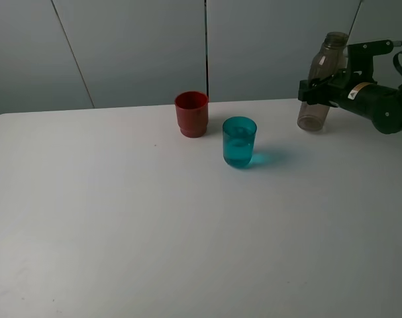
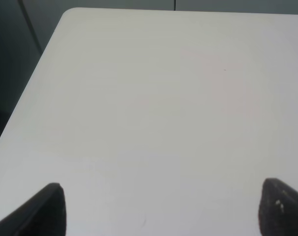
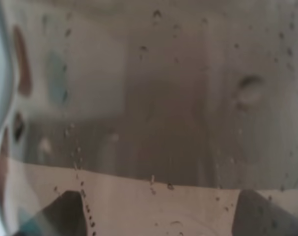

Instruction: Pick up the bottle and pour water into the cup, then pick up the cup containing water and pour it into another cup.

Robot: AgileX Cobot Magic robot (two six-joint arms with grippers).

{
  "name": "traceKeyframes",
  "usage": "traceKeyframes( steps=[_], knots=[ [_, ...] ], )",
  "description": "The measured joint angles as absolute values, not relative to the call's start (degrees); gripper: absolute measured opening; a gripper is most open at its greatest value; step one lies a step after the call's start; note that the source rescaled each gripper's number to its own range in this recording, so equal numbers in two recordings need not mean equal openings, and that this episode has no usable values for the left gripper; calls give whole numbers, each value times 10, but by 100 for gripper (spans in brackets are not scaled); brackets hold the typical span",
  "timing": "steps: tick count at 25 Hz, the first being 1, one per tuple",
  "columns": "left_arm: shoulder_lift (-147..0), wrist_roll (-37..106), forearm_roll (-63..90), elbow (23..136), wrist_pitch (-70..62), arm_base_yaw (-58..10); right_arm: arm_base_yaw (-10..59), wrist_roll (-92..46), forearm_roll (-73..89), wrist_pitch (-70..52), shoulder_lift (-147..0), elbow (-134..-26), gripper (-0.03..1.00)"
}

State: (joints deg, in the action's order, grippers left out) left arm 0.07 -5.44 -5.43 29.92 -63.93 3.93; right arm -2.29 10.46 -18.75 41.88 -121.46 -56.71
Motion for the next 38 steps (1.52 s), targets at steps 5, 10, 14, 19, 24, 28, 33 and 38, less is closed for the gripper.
traceKeyframes(
  steps=[5, 10, 14, 19, 24, 28, 33, 38],
  knots=[
    [1, -54, -54, 299, -639, 39, -23, 105, -193, 412, -1215, -567, 1],
    [1, -54, -54, 299, -639, 39, -23, 114, -203, 411, -1215, -567, 1],
    [1, -54, -54, 299, -639, 39, -23, 121, -203, 409, -1215, -567, 4],
    [1, -54, -54, 299, -639, 39, -23, 128, -203, 410, -1215, -567, 31],
    [1, -54, -54, 299, -639, 39, -23, 136, -203, 410, -1215, -567, 81],
    [1, -54, -54, 299, -639, 39, -23, 161, -217, 383, -1209, -566, 99],
    [1, -54, -54, 299, -639, 39, -23, 192, -254, 306, -1166, -565, 99],
    [1, -54, -54, 299, -639, 39, -23, 236, -294, 269, -1118, -544, 99]
  ],
)
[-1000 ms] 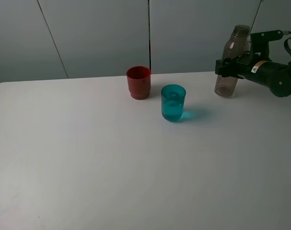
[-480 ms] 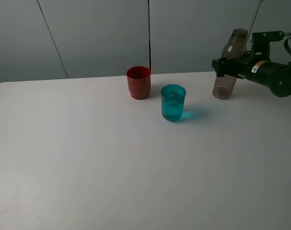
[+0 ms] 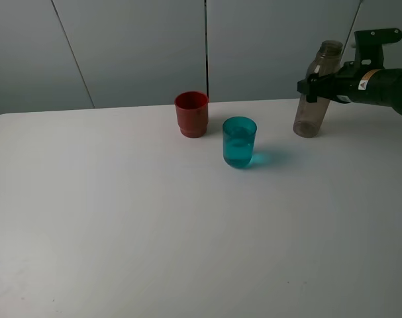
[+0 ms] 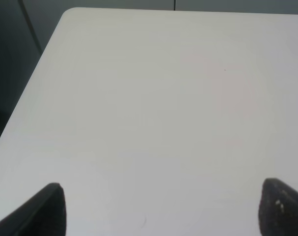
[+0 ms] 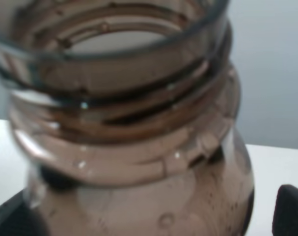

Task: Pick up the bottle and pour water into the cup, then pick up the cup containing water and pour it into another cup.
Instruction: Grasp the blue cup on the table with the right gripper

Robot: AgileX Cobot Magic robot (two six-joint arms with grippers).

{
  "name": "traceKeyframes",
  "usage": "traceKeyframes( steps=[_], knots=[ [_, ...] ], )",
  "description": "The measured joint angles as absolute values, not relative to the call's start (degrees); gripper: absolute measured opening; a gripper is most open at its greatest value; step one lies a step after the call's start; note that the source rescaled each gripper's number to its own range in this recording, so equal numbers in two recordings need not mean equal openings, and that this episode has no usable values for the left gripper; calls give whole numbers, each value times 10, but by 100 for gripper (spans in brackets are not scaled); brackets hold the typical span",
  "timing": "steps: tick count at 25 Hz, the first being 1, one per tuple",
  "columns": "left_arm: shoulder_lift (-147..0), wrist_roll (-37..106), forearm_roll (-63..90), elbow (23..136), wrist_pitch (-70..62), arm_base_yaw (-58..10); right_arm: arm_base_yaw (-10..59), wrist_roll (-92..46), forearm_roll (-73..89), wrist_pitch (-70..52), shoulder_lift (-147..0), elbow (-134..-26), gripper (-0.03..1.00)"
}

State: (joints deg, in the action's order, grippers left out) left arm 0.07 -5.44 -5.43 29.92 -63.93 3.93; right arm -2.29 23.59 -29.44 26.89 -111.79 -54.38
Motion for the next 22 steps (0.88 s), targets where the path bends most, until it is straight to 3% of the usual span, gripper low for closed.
traceKeyframes(
  steps=[14, 19, 22],
  knots=[
    [1, -54, -54, 299, -639, 39, -23, 422, -569, 279, -1021, -423, 99],
    [1, -54, -54, 299, -639, 39, -20, 387, -604, 329, -1020, -362, 99],
    [1, -54, -54, 299, -639, 39, -13, 310, -519, 368, -1020, -323, 99]
  ],
)
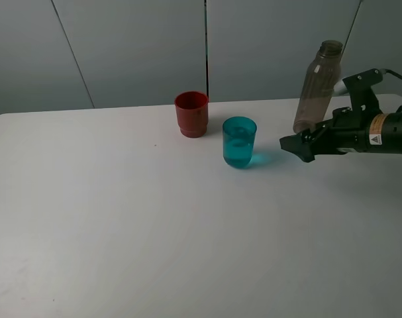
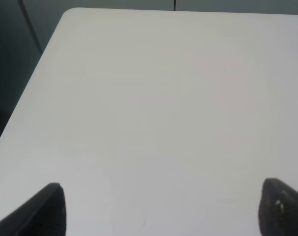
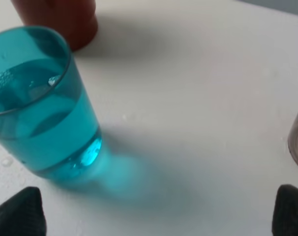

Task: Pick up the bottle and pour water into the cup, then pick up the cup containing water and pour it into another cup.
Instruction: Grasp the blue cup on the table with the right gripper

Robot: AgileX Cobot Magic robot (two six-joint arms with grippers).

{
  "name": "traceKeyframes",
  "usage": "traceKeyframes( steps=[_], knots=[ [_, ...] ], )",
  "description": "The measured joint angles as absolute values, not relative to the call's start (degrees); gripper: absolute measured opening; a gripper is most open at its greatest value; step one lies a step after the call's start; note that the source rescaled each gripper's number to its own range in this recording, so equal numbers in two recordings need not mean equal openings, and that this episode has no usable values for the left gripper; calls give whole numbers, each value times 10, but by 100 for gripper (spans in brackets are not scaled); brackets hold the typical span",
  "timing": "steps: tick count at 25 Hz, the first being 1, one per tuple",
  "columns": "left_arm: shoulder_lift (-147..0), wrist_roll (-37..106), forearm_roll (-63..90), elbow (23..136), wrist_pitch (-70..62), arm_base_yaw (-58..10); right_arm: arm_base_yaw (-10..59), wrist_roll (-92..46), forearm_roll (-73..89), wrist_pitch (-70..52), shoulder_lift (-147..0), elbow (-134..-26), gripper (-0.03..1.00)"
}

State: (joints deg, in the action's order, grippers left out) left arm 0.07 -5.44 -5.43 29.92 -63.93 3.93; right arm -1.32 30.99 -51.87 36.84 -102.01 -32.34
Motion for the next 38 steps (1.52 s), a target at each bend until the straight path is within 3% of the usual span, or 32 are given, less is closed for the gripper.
traceKeyframes(
  steps=[8, 15, 24, 38],
  knots=[
    [1, -54, -54, 299, -639, 39, 59, 40, -216, 389, -1020, -276, 100],
    [1, -54, -54, 299, -641, 39, 107, 6, -117, 385, -1020, -275, 100],
    [1, -54, -54, 299, -641, 39, 127, 18, -166, 397, -1022, -255, 100],
    [1, -53, -54, 299, -641, 39, 130, 68, -278, 512, -1157, -291, 100]
  ],
)
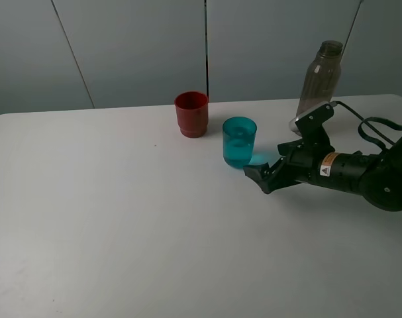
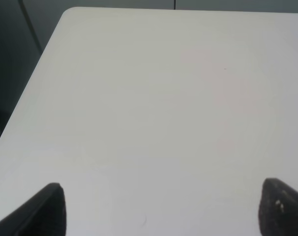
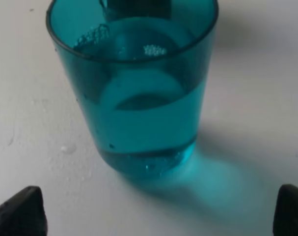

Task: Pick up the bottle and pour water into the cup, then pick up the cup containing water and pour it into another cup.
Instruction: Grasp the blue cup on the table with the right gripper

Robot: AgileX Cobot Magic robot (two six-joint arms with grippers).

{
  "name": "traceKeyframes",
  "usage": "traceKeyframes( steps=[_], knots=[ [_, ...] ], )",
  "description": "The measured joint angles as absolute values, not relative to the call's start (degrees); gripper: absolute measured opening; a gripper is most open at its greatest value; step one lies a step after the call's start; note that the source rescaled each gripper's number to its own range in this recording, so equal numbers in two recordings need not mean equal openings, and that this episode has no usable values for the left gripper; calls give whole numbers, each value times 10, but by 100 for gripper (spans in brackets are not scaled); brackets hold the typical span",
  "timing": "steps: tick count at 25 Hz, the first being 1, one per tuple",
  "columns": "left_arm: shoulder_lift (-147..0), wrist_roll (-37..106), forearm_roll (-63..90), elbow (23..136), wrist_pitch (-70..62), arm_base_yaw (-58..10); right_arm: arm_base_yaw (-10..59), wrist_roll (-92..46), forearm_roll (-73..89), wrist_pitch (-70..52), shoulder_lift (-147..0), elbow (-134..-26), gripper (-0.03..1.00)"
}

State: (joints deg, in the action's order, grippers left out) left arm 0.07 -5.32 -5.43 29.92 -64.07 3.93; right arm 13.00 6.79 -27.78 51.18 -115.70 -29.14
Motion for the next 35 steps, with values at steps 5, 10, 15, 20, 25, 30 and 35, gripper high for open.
traceKeyframes(
  steps=[5, 10, 15, 20, 25, 30, 35],
  knots=[
    [1, -53, -54, 299, -641, 39, 130, 70, -301, 525, -1172, -312, 100],
    [1, -53, -54, 299, -641, 39, 130, 76, -315, 544, -1197, -333, 100],
    [1, -53, -54, 299, -641, 39, 130, 77, -323, 546, -1208, -350, 100],
    [1, -53, -54, 299, -641, 39, 130, 81, -330, 546, -1214, -368, 100],
    [1, -53, -54, 299, -641, 39, 130, 83, -338, 539, -1215, -387, 100],
    [1, -53, -54, 299, -641, 39, 130, 96, -340, 539, -1235, -407, 100],
    [1, -53, -54, 299, -641, 39, 130, 101, -350, 538, -1246, -419, 100]
  ],
)
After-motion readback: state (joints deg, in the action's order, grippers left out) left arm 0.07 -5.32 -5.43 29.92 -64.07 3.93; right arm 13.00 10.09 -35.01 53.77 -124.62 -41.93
